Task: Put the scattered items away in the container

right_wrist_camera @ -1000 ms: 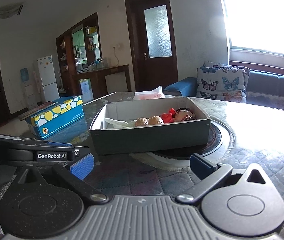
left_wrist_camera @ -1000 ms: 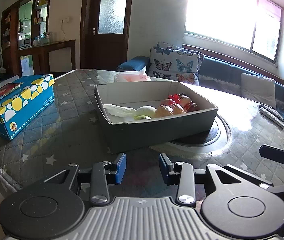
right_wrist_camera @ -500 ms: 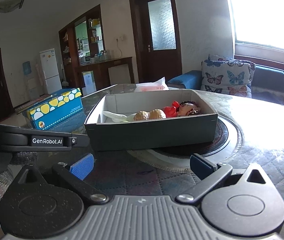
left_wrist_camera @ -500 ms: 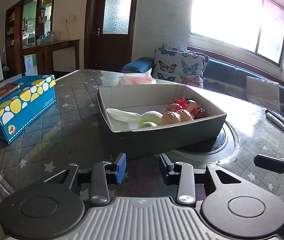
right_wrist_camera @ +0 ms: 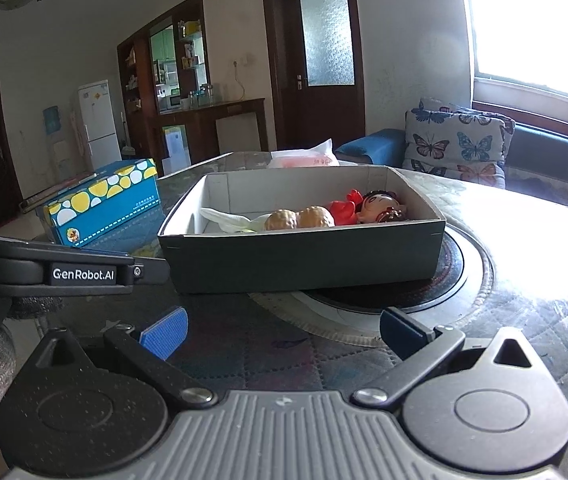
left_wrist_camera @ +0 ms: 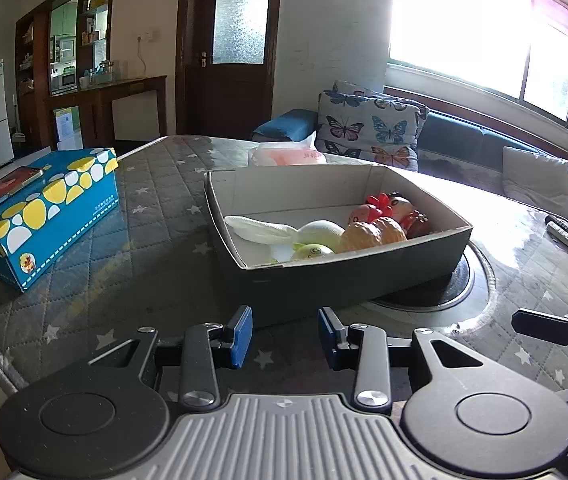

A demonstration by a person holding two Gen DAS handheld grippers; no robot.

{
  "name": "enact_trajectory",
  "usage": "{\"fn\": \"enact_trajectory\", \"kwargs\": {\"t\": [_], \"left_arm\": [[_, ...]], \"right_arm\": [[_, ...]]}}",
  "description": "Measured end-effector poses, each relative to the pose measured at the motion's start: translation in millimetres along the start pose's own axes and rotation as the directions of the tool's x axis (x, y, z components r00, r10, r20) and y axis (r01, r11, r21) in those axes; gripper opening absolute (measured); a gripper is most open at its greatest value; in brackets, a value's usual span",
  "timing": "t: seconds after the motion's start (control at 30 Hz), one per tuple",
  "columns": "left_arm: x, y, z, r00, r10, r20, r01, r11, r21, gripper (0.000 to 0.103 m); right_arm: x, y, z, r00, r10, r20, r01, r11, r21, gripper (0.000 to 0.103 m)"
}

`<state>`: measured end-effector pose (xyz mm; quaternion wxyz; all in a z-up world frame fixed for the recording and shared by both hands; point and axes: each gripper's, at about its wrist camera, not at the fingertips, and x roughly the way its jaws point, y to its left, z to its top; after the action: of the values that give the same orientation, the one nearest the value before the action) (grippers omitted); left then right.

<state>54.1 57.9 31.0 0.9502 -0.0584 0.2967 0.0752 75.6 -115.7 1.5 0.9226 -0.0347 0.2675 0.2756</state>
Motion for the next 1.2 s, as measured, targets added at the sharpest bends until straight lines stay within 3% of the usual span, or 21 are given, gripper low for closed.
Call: {"fn": "enact_trajectory", "kwargs": {"t": [0.67,1.2], "left_arm": [[33.8,-8.9,4.2,0.999,-0.005,-0.05,0.006,1.0,0.024,0.039],[58.5,-7.2,11.4,0.995,0.013,-0.096,-0.009,0.999,0.038,0.038]], "right_arm": [[30.1,-17.0,4.2,0.996,-0.076,-0.049,0.077,0.997,0.021,0.103],[62.3,-25.0,9.2,0.992,-0.079,-0.099,0.082,0.996,0.031,0.103]]}}
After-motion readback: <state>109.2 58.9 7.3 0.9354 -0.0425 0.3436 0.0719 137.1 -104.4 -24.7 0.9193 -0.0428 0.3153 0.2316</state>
